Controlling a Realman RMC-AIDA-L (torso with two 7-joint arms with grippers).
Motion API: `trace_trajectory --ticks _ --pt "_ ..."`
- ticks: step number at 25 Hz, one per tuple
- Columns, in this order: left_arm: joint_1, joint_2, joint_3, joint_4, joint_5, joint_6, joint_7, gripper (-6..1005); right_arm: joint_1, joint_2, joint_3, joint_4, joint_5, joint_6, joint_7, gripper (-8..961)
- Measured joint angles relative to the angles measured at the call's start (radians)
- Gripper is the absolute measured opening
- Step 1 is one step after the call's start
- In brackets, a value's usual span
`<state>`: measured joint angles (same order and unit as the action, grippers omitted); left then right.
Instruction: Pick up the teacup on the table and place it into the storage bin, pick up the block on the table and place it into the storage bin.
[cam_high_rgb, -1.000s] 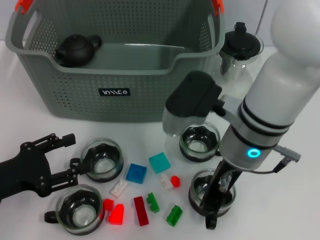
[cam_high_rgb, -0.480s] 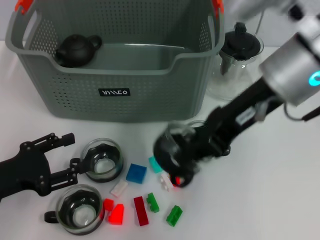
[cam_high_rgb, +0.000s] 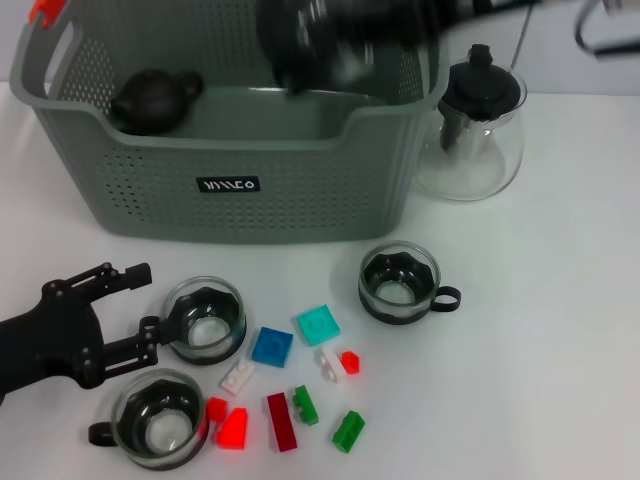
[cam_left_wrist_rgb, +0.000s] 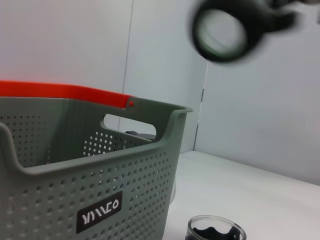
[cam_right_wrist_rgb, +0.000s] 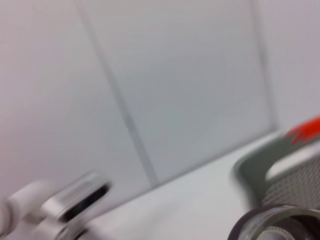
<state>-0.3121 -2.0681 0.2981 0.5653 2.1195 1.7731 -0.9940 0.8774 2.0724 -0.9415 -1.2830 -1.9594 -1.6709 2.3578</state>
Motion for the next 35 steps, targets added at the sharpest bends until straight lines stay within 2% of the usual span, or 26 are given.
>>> trace_trajectory --ticks 3,8,15,20,27,35 --pt "-0.004 0.000 0.002 -0.005 -0.001 0.001 0.000 781 0.061 -0.004 -0.005 0.033 -0.047 0.132 -0.020 57" --pt "-0.009 -0.001 0.000 -0.024 -0.001 0.000 0.000 781 0.183 0.011 -0.053 0.164 -0.208 0.397 -0.023 58" --pt "-0.009 -0.004 -0.002 -0.035 -0.002 0.005 0.000 781 0.393 0.016 -0.145 0.555 -0.379 0.732 -0.014 57" --pt "-0.012 -0.004 -0.004 -0.047 -0.002 -0.002 -0.005 781 0.500 0.029 -0.204 0.781 -0.457 0.931 -0.010 58" --pt "-0.009 -0.013 -0.004 -0.051 -0.001 -0.003 -0.005 781 0.533 0.037 -0.234 0.964 -0.453 1.131 -0.013 58" --pt "-0.008 -0.018 0.001 -0.052 0.006 0.000 -0.006 780 0.506 0.040 -0.235 1.015 -0.400 1.124 -0.063 57"
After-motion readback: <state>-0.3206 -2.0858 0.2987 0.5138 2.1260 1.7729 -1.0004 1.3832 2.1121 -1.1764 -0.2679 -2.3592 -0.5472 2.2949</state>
